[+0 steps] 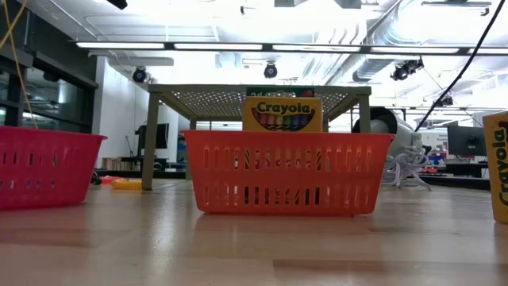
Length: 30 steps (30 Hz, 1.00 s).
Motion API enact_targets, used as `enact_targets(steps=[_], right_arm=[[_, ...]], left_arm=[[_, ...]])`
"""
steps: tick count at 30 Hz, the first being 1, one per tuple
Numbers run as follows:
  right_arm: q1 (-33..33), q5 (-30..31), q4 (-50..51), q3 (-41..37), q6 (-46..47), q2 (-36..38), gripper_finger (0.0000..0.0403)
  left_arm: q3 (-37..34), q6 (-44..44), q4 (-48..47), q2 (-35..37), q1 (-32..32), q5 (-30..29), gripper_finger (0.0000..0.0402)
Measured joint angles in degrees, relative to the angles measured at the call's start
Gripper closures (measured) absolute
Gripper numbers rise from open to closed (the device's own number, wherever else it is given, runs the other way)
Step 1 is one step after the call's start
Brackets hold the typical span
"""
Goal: Pick & Place Office Desk Supplies
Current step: Put the right crayon box into the orange bin
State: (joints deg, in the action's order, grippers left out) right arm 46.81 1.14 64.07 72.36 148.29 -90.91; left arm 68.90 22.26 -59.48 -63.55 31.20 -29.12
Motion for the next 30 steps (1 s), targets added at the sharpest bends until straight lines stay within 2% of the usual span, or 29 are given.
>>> enact_targets(steps=[30], right_arm=[[-0.4, -1.1, -2.8, 0.0, 0.1, -9.2, 0.0145]], left_arm=[[0.0, 0.0, 0.1, 0.0, 0.0, 0.0, 0.0263]])
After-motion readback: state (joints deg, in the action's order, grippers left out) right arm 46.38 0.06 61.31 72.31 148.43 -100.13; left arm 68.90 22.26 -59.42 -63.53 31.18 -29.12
